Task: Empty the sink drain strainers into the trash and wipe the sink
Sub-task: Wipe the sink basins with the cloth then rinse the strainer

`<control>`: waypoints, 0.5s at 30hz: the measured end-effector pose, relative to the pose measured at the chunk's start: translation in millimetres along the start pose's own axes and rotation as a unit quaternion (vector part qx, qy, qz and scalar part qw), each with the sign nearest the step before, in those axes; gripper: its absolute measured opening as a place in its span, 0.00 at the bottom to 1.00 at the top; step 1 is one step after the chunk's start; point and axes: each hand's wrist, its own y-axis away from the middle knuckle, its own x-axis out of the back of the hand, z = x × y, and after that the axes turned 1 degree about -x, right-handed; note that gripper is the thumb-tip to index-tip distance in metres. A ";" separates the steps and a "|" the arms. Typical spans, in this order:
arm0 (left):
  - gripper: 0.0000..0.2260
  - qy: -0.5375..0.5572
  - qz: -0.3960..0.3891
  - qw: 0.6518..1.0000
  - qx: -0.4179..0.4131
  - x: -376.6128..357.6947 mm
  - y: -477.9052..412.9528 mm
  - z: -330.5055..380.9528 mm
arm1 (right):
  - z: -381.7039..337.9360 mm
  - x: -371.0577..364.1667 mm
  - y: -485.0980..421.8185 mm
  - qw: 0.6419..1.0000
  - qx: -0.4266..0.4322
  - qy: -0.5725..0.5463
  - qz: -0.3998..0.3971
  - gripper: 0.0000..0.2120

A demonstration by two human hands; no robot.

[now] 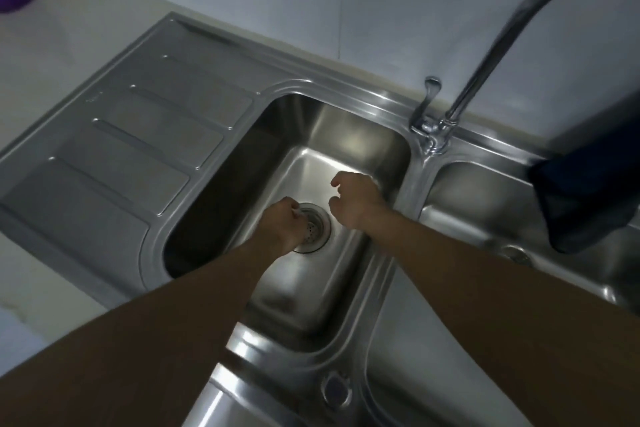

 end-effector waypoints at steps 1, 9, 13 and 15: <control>0.15 0.002 0.001 1.000 -0.008 1.3 4.3 8.4 | 1.0 10.8 5.7 0.999 0.010 -0.016 0.028 0.17; 0.14 0.046 0.018 0.993 -0.103 -7.4 49.6 93.3 | 46.8 81.1 74.3 0.974 0.026 -0.098 0.201 0.10; 0.09 0.013 0.038 0.979 -0.202 -26.1 73.9 137.3 | 95.8 91.3 113.7 0.969 -0.017 -0.096 0.228 0.09; 0.08 0.011 0.013 0.972 -0.233 -44.4 84.6 158.7 | 125.0 92.3 134.0 0.963 -0.052 -0.102 0.246 0.10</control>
